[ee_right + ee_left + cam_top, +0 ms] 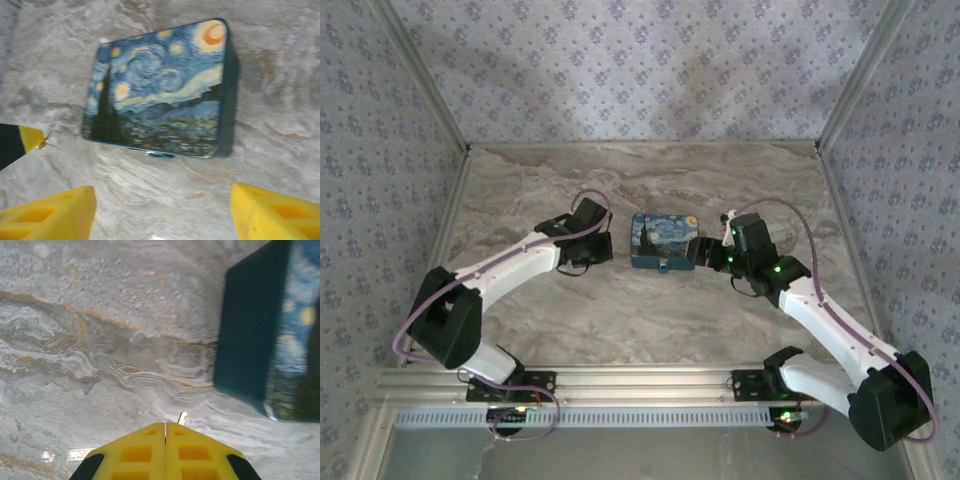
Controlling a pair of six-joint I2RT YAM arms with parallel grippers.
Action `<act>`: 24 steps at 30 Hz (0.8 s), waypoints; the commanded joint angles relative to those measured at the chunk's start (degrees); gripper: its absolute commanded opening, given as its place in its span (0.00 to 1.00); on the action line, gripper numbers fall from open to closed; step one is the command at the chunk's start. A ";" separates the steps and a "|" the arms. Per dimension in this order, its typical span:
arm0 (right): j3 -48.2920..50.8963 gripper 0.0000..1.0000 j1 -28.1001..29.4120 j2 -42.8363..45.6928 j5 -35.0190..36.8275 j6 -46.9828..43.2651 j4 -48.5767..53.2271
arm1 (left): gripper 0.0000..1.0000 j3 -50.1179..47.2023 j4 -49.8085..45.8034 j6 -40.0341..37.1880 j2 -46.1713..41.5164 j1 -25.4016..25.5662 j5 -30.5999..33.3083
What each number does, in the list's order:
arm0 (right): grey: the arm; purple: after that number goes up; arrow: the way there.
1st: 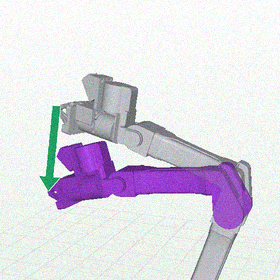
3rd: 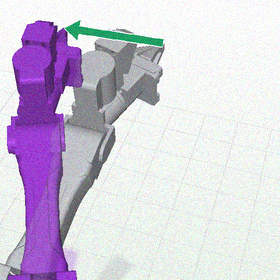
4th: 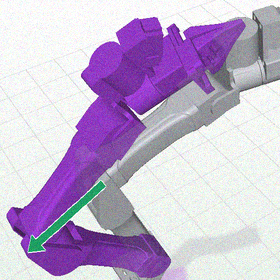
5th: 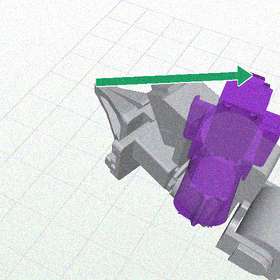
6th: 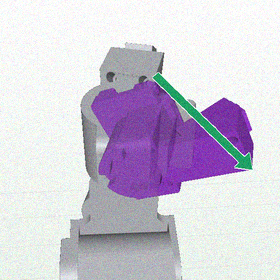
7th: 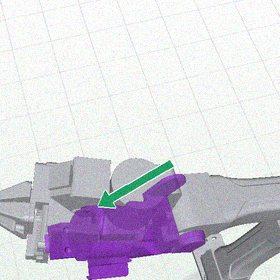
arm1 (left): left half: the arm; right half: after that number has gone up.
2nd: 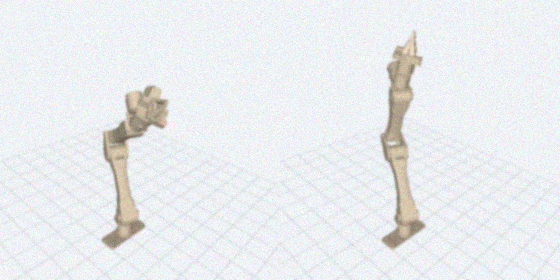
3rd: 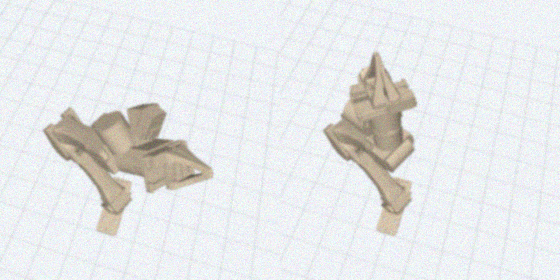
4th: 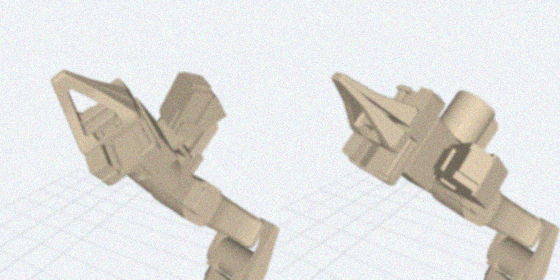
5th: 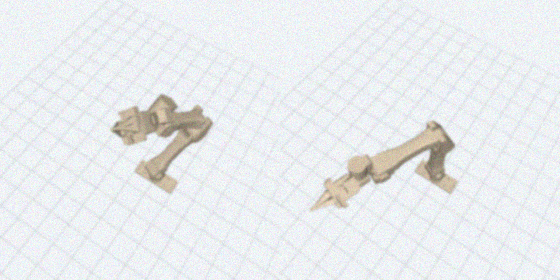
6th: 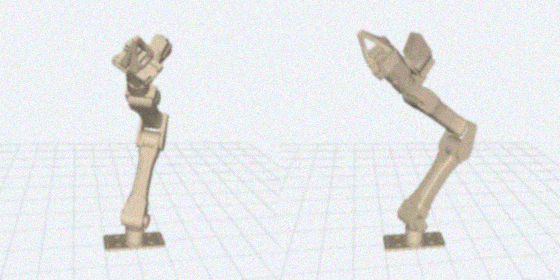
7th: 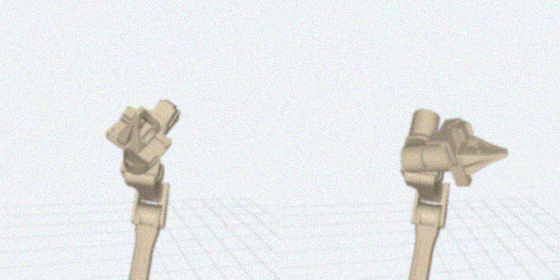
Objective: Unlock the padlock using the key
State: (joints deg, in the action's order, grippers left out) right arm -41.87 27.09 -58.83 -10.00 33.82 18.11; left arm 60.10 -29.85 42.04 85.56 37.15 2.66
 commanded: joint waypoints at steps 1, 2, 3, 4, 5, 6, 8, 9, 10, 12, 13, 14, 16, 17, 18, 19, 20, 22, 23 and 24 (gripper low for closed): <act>0.66 0.69 1.81 0.82 -5.28 0.09 -4.96 | 0.00 1.93 -0.71 -1.44 -3.60 0.30 -4.11; 0.90 0.67 2.14 0.74 -7.16 0.46 -6.89 | 0.00 2.09 -0.35 -1.27 -4.47 0.28 -5.20; 1.13 0.66 2.65 0.61 -8.81 1.07 -8.80 | 0.00 2.13 0.29 -1.11 -5.42 0.21 -6.40; 1.26 0.65 3.06 0.44 -10.40 1.31 -10.70 | 0.00 2.21 0.74 -0.85 -6.24 0.25 -7.31; 1.31 0.62 3.60 0.09 -11.79 1.82 -12.33 | 0.00 2.14 1.40 -0.53 -7.13 0.28 -8.40; 1.22 0.60 4.17 -0.31 -12.94 1.77 -13.91 | 0.00 2.01 2.31 -0.24 -7.94 0.27 -9.53; 1.18 0.55 5.19 -1.19 -15.25 3.80 -17.00 | 0.00 1.96 3.57 0.52 -9.44 0.29 -11.40; 1.12 0.54 5.63 -1.64 -15.90 4.24 -18.28 | 0.00 1.87 4.18 1.01 -10.07 0.30 -12.51; 0.97 0.53 6.17 -2.08 -16.45 4.58 -19.29 | 0.00 1.87 4.90 1.29 -10.58 0.35 -13.68; 0.28 0.49 7.44 -3.35 -17.17 4.46 -20.77 | 0.00 1.86 6.31 2.39 -11.49 0.42 -15.99; -0.17 0.47 7.98 -3.92 -17.48 4.06 -20.97 | 0.00 2.00 6.76 2.83 -11.74 0.55 -16.90; -0.68 0.42 8.59 -4.60 -17.89 3.36 -21.16 | 0.00 2.25 6.90 3.23 -11.89 0.64 -17.61; -1.45 0.40 9.38 -5.95 -18.51 2.73 -21.36 | 0.00 2.65 7.42 3.81 -12.23 0.89 -19.06; -1.70 0.39 9.77 -6.65 -18.78 2.74 -21.97 | 0.00 2.82 7.89 4.08 -12.43 1.01 -19.72; -1.89 0.39 10.04 -7.27 -18.99 2.70 -22.54 | 0.00 2.99 8.25 4.34 -12.54 1.29 -20.40; -1.98 0.39 10.16 -7.75 -19.58 2.83 -23.38 | 0.00 3.16 8.46 4.44 -12.67 1.48 -20.82; -1.99 0.40 10.18 -8.32 -20.31 3.52 -24.78 | 0.00 3.46 8.52 4.47 -12.74 1.72 -21.19; -1.83 0.43 10.38 -9.06 -21.38 5.28 -27.77 | 0.00 3.93 8.53 4.71 -12.95 2.24 -21.53; -1.93 0.45 10.48 -9.40 -21.59 5.81 -28.67 | 0.00 4.04 8.68 4.79 -13.11 2.44 -21.64; -1.99 0.46 10.52 -9.62 -21.64 6.29 -29.50 | 0.00 4.12 8.83 4.83 -13.26 2.59 -21.75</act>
State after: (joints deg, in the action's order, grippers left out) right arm -41.69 37.17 -67.90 -29.28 38.28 -6.11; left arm 61.84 -22.70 46.00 74.46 39.07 -16.75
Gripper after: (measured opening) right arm 0.450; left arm 0.042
